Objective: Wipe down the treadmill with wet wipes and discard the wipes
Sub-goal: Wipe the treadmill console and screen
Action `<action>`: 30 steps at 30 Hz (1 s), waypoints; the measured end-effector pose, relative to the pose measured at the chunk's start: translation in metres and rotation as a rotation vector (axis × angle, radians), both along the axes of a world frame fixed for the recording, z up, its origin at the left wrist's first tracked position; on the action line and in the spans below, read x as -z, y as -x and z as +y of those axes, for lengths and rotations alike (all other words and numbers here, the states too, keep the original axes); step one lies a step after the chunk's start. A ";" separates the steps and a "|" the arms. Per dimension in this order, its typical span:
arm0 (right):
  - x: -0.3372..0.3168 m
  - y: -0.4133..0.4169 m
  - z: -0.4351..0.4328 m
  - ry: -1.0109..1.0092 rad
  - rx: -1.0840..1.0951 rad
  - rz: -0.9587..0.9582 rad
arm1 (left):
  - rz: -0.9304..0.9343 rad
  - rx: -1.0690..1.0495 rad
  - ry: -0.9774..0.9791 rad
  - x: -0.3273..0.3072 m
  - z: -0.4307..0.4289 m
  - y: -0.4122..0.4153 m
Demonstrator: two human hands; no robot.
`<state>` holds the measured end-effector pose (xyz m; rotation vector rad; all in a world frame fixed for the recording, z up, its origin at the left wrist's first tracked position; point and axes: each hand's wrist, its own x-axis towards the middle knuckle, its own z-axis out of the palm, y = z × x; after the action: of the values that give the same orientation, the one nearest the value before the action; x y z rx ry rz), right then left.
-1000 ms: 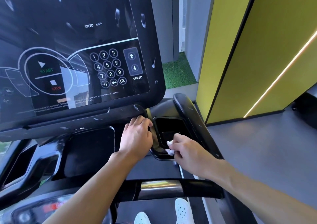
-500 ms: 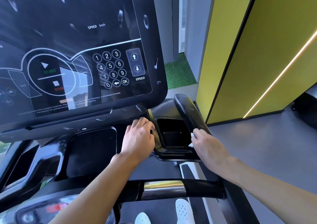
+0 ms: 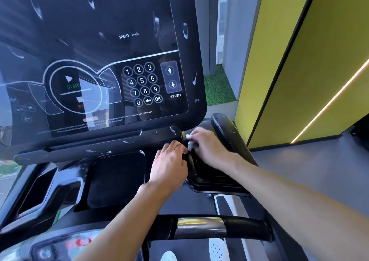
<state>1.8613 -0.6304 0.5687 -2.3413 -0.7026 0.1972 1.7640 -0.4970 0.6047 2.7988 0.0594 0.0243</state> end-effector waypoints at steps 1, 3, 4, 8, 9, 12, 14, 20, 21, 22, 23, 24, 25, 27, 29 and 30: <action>0.002 0.007 0.004 -0.050 -0.031 -0.001 | -0.001 -0.003 -0.005 0.000 0.000 -0.001; 0.007 0.009 0.005 -0.137 -0.029 -0.010 | -0.004 -0.008 -0.004 0.001 -0.001 -0.002; 0.008 0.008 0.005 -0.168 -0.028 -0.014 | -0.007 -0.008 -0.001 0.001 -0.001 -0.002; 0.004 0.023 -0.005 -0.165 -0.086 -0.021 | -0.011 -0.010 0.009 0.001 0.000 -0.004; 0.002 0.031 -0.010 -0.168 -0.109 -0.015 | -0.013 -0.020 0.014 0.001 -0.001 -0.004; -0.001 0.055 -0.031 -0.183 -0.204 0.026 | 0.016 -0.036 -0.024 0.000 -0.006 -0.004; -0.002 0.068 -0.046 -0.167 -0.256 0.063 | 0.076 -0.013 -0.095 -0.003 -0.010 -0.004; 0.006 0.073 -0.087 -0.118 -0.231 0.065 | 0.136 -0.009 -0.188 -0.008 -0.023 0.004; 0.008 0.071 -0.096 -0.075 -0.226 0.053 | 0.146 -0.008 -0.211 -0.008 -0.026 0.006; 0.010 0.068 -0.105 -0.015 -0.231 0.034 | 0.159 -0.005 -0.243 -0.007 -0.029 0.008; 0.013 0.065 -0.115 0.070 -0.247 0.005 | 0.172 -0.001 -0.278 -0.007 -0.032 0.009; 0.017 0.064 -0.124 0.171 -0.274 -0.051 | 0.184 0.002 -0.304 -0.006 -0.034 0.010; 0.020 0.063 -0.131 0.287 -0.303 -0.140 | 0.194 0.002 -0.318 -0.006 -0.036 0.011; 0.020 0.064 -0.138 0.529 -0.364 -0.283 | 0.200 0.006 -0.325 -0.006 -0.038 0.013; 0.018 0.066 -0.139 0.658 -0.384 -0.333 | 0.200 0.011 -0.318 -0.005 -0.037 0.015; 0.017 0.067 -0.139 0.671 -0.383 -0.366 | 0.203 0.014 -0.308 -0.006 -0.035 0.016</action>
<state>1.7948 -0.7689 0.5514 -2.8857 -1.4500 0.1935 1.7476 -0.5319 0.6104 3.0995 0.0915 -0.2771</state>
